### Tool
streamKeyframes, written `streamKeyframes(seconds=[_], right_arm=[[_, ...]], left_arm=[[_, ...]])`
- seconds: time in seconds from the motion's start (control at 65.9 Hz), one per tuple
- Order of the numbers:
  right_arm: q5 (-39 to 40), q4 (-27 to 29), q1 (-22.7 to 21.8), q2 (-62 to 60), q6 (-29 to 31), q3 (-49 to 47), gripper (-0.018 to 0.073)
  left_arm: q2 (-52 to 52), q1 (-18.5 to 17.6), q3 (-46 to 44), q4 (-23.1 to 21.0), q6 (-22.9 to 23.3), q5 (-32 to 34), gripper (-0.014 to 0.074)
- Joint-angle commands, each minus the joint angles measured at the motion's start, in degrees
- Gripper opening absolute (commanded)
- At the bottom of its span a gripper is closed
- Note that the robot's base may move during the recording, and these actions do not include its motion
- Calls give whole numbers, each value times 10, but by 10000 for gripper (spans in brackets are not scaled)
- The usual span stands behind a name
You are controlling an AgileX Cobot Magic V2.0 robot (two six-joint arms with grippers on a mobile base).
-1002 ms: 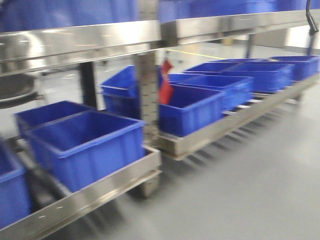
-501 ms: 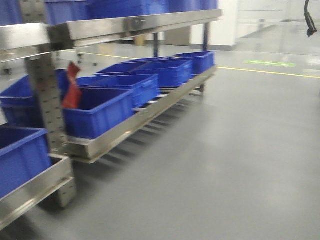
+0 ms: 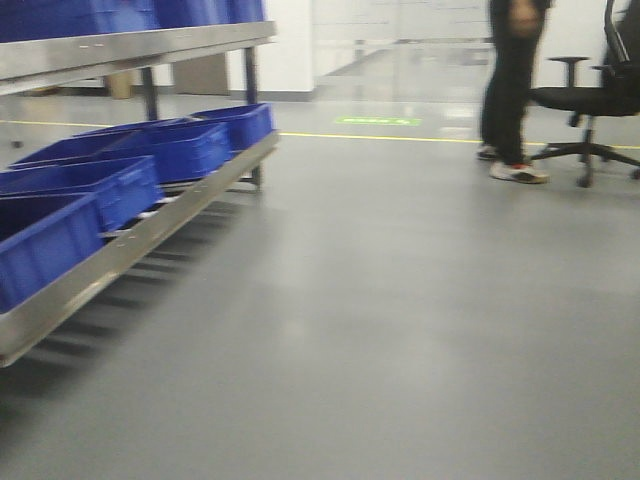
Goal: Move two blue bins to right shelf middle
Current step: 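Drive across the floor holding both light blue bins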
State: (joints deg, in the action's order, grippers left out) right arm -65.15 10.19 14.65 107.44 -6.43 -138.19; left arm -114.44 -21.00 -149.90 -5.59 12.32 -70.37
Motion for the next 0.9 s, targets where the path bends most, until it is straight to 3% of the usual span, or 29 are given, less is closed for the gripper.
streamKeyframes(seconds=[0.0,0.88], right_arm=[[104,7,-1,-8,-6,-11,-154],[104,7,-1,-8,-6,-11,-154]], left_arm=[[19,-10,-10,-67,-16,27,-111],[19,-10,-10,-67,-16,27,-111]])
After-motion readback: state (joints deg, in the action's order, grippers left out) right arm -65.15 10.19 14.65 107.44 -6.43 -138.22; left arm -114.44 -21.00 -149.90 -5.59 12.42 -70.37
